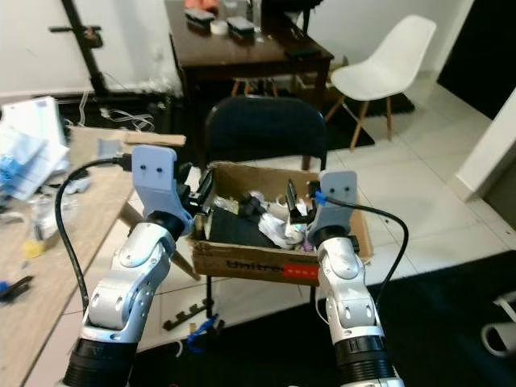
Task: Picking trash to rubbish bin
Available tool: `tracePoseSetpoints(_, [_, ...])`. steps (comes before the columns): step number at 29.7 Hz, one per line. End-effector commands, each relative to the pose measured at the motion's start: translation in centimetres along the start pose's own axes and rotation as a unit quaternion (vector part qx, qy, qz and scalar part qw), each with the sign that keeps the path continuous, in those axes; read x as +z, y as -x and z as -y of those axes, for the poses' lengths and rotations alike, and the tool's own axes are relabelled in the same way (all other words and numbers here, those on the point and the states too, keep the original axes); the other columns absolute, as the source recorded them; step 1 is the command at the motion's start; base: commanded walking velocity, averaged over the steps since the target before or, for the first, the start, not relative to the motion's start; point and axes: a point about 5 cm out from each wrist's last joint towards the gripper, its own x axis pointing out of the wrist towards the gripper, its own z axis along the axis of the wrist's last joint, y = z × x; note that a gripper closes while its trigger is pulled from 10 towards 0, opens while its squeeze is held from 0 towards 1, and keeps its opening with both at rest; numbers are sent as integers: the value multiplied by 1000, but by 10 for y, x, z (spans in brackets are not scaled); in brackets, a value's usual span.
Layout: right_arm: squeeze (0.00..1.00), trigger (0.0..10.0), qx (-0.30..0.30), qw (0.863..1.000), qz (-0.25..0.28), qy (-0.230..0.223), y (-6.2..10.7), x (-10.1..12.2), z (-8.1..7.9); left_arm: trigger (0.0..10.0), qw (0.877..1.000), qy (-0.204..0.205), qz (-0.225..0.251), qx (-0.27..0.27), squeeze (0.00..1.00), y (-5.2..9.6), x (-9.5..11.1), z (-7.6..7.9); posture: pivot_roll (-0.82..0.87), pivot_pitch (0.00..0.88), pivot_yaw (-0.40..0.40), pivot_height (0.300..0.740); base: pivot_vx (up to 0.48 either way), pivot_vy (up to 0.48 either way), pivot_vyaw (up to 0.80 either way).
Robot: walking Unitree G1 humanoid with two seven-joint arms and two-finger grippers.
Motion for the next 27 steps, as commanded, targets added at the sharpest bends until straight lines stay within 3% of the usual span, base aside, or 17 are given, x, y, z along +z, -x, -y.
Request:
tracePoseSetpoints(1, [0, 10000, -6, 1000, -12, -4, 3, -4, 1, 10000, 1000, -6, -10, -7, 0, 0, -2, 2, 96, 83, 2, 740, 0, 0, 0])
tracePoseSetpoints(15, [0, 10000, -13, 1000, -20, -12, 6, -6, 2, 10000, 999, -26, -20, -20, 0, -1, -4, 7, 95, 96, 6, 740, 0, 0, 0])
tracePoseSetpoints(20, [0, 10000, -14, 1000, -23, -14, 5, -6, 3, 10000, 999, -38, -32, -18, 0, -2, -6, 6, 95, 96, 6, 740, 0, -480, 0])
tracePoseSetpoints(27, [0, 10000, -7, 999, -37, -17, 6, -10, 1, 10000, 999, -29, -42, -4, 0, -2, -8, 2, 97, 99, 7, 740, 0, 0, 0])
